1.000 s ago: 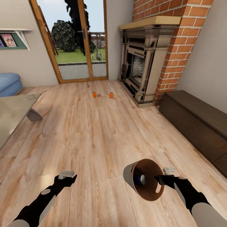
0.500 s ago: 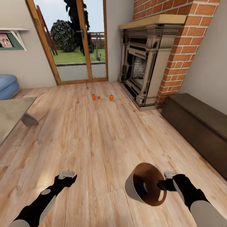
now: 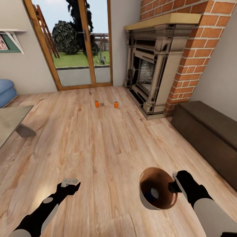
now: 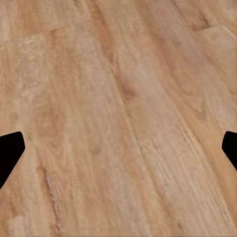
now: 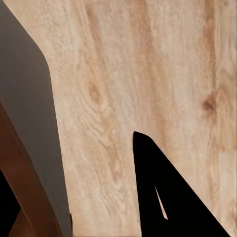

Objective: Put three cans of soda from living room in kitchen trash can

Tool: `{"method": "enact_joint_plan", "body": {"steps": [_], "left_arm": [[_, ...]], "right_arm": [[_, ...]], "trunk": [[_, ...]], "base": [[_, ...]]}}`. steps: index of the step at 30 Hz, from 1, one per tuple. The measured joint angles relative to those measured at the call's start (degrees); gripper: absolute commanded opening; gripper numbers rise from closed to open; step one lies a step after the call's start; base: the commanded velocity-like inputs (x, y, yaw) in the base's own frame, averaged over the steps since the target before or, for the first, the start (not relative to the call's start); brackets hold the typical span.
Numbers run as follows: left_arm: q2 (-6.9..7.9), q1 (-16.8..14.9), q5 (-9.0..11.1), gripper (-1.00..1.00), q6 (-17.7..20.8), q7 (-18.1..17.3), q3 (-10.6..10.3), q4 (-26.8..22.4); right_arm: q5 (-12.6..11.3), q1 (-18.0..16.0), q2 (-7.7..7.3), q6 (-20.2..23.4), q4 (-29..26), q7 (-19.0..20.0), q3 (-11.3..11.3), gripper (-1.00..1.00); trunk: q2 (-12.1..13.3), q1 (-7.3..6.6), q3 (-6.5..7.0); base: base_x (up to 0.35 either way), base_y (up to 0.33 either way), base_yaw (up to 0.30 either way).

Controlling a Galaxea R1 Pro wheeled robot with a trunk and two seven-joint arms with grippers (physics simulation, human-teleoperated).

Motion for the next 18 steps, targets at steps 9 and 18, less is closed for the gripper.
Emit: {"method": "enact_joint_plan", "body": {"steps": [9,18], "left_arm": [[0.0,0.0,0.0,1.0,0.1,-0.1,0.0,0.0],[0.04,0.0,0.0,1.0,0.5,-0.5,0.0,0.0]], "right_arm": [[-1.7,0.1,0.35,-0.1,0.2,-2.8,4.1,-1.0],[-2.2,0.1,0.55,-0.2,0.2,-3.0,7.6,-1.0]], "trunk": [[0.0,0.0,-0.01],[0.0,0.0,0.0]], "base": [[0.323,0.002,0.0],[0.299,0.124,0.0]]}}
